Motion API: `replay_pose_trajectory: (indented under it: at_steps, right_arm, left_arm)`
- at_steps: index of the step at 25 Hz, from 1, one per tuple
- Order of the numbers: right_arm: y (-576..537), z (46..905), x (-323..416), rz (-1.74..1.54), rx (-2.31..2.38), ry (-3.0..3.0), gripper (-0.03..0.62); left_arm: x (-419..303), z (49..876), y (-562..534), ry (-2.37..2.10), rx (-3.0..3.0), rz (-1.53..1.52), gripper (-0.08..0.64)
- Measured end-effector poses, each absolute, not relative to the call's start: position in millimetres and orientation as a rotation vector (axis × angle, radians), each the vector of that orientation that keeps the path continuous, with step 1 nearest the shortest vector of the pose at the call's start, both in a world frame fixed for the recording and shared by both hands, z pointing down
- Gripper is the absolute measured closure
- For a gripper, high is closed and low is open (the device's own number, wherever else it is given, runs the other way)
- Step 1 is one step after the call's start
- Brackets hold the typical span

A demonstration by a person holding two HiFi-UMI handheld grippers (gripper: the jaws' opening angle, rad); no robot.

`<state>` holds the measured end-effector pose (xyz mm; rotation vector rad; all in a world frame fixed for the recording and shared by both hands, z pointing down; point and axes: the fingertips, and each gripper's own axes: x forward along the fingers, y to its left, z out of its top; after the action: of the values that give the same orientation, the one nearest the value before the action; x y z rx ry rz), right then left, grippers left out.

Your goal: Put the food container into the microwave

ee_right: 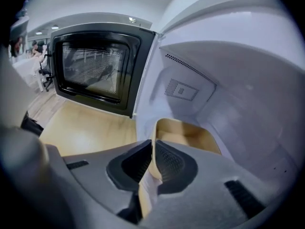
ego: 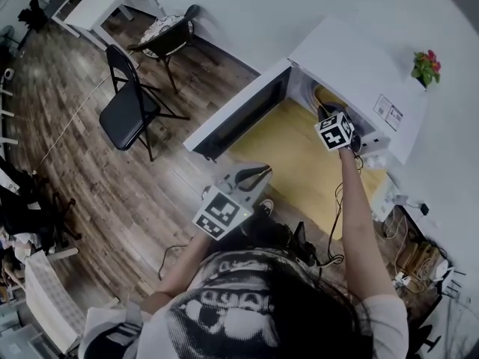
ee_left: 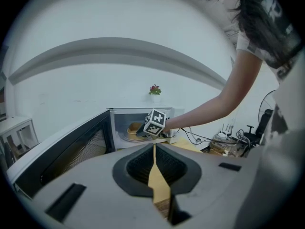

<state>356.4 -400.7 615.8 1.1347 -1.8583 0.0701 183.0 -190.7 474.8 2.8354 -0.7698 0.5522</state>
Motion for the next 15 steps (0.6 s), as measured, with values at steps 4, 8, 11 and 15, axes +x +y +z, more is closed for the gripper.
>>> replay_pose_trajectory:
  at_steps: [4, 8, 11, 15]
  right_arm:
    - [-396, 613, 351, 0.103, 1.14, -1.888, 0.479]
    - [-383, 596, 339, 0.068, 1.195, -1.949, 0.465]
    - [-364, 585, 328, 0.069, 1.229, -2.008, 0.465]
    - [-329, 578, 309, 0.122, 1.262, -2.1, 0.466]
  left_arm:
    - [177, 476, -189, -0.788, 2.823, 0.556, 0.548]
    - [173, 480, -183, -0.789, 2.802, 0.566, 0.548]
    - [173, 487, -178, -0.777, 2.786, 0.586, 0.548]
    - [174, 493, -171, -0.753, 2.776, 0.598, 0.548]
